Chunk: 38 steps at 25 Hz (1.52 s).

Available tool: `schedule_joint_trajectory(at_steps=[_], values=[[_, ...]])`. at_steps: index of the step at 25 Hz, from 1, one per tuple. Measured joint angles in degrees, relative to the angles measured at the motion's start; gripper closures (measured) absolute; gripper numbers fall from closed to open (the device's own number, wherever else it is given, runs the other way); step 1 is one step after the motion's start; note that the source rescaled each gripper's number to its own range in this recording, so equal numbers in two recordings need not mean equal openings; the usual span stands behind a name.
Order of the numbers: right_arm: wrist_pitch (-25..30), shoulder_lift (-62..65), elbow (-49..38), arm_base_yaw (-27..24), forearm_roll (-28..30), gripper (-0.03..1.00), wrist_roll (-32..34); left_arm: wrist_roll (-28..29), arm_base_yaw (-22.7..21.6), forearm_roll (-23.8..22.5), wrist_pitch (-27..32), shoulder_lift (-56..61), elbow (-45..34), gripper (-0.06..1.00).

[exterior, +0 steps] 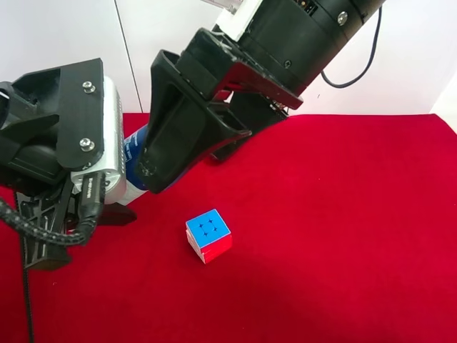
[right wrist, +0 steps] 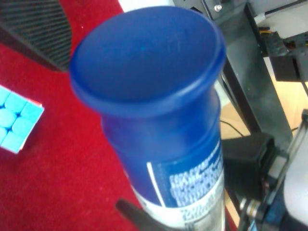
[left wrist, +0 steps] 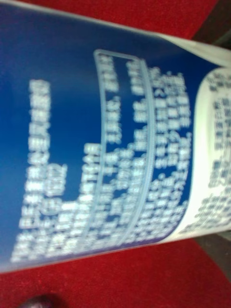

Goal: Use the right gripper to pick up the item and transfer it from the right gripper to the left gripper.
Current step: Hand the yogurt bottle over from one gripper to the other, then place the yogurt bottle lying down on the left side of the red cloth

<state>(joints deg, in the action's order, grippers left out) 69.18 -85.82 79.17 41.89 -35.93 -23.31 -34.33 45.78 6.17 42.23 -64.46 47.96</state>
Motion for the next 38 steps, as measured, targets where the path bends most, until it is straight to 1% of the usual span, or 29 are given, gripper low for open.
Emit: schedule_joint_trajectory(at_steps=[7,12,15,18,23,25,31,35,38], values=[[0.49,4.42,0.00,0.11,4.91,-0.03,2.98,0.00,0.00,0.00,0.00,0.00,0.00,0.88],[0.68,11.72,0.00,0.17,8.99,-0.03,6.26,0.00,0.00,0.00,0.00,0.00,0.00,0.88],[0.64,17.12,-0.87,0.17,11.02,-0.03,9.62,0.00,0.00,0.00,0.00,0.00,0.00,0.88],[0.63,24.71,-6.67,0.17,12.17,-0.03,11.63,0.00,0.00,0.00,0.00,0.00,0.00,0.88],[0.93,39.97,-19.58,0.17,15.31,-0.03,13.07,0.00,0.00,0.00,0.00,0.00,0.00,0.88],[0.93,45.51,-23.51,0.17,17.70,-0.03,14.23,0.00,0.00,0.00,0.00,0.00,0.00,0.88],[0.59,60.66,-33.95,0.17,28.47,-0.03,19.51,0.00,0.00,0.00,0.00,0.00,0.00,0.88],[-2.47,67.40,-41.46,0.17,34.18,-0.03,21.53,0.00,0.00,0.00,0.00,0.00,0.00,0.88],[-5.45,70.90,-46.61,0.17,36.42,-0.03,22.75,0.00,0.00,0.00,0.00,0.00,0.00,0.88]])
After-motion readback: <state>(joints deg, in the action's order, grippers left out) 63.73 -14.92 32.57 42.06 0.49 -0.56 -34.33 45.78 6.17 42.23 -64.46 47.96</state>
